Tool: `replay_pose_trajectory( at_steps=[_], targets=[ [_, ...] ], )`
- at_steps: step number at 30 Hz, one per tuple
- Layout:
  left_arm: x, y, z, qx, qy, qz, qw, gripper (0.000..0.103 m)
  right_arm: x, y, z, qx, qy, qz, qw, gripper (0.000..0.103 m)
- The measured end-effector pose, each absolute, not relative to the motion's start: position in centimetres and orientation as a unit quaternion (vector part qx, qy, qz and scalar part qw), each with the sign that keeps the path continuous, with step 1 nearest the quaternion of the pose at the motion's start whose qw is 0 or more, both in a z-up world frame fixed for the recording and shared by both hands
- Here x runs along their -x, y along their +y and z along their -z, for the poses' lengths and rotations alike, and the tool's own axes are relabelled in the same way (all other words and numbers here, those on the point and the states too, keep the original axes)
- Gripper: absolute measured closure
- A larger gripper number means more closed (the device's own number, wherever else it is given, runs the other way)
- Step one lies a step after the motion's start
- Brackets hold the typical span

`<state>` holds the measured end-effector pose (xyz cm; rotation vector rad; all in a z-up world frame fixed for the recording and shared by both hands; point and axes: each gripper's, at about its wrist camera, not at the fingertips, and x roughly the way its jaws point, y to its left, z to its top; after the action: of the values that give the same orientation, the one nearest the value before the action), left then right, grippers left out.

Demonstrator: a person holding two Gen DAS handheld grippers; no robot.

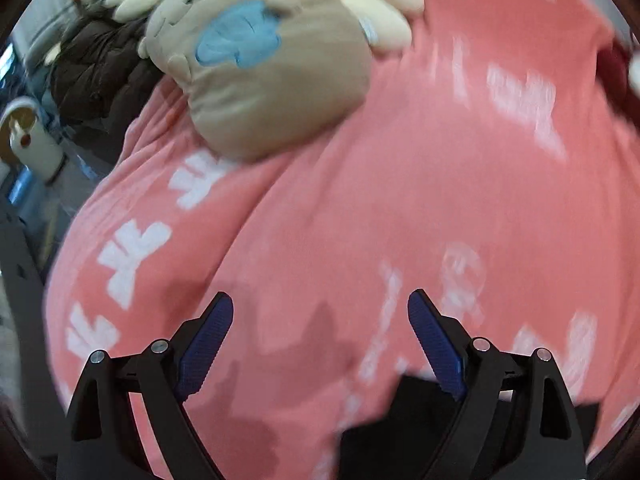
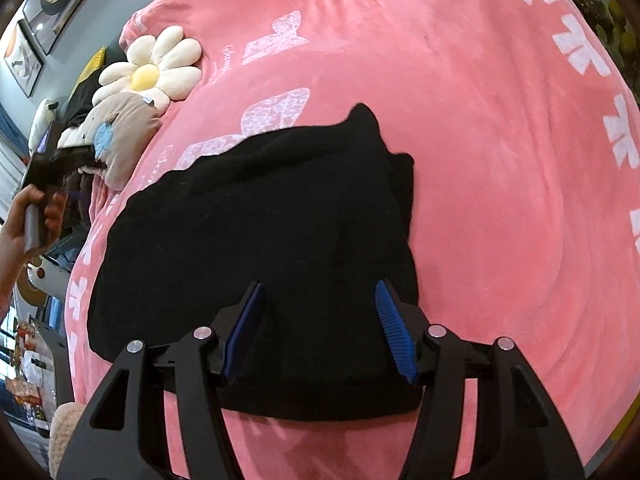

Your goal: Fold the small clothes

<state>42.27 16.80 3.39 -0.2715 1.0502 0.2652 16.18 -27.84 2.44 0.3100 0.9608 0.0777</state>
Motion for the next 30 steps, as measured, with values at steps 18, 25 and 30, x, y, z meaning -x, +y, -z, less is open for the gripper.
replay_pose_trajectory(
  at_steps=[18, 25, 30],
  targets=[
    [-18.6, 14.6, 6.4, 0.211, 0.552, 0.023, 0.806, 0.017, -12.6, -32.0, 0.3, -0.22, 0.488, -0.002, 0.845, 0.048],
    [-18.6, 12.2, 5.6, 0.192, 0.527, 0.075, 0.825, 0.076, -12.3, -29.8, 0.7, -0.213, 0.497, -0.022, 0.841, 0.071],
    [-18.3, 11.4, 3.5, 0.175, 0.528, 0.103, 0.824, 0.096, -11.8, -29.5, -1.7, -0.185, 0.5, -0.039, 0.845, 0.096]
  ],
)
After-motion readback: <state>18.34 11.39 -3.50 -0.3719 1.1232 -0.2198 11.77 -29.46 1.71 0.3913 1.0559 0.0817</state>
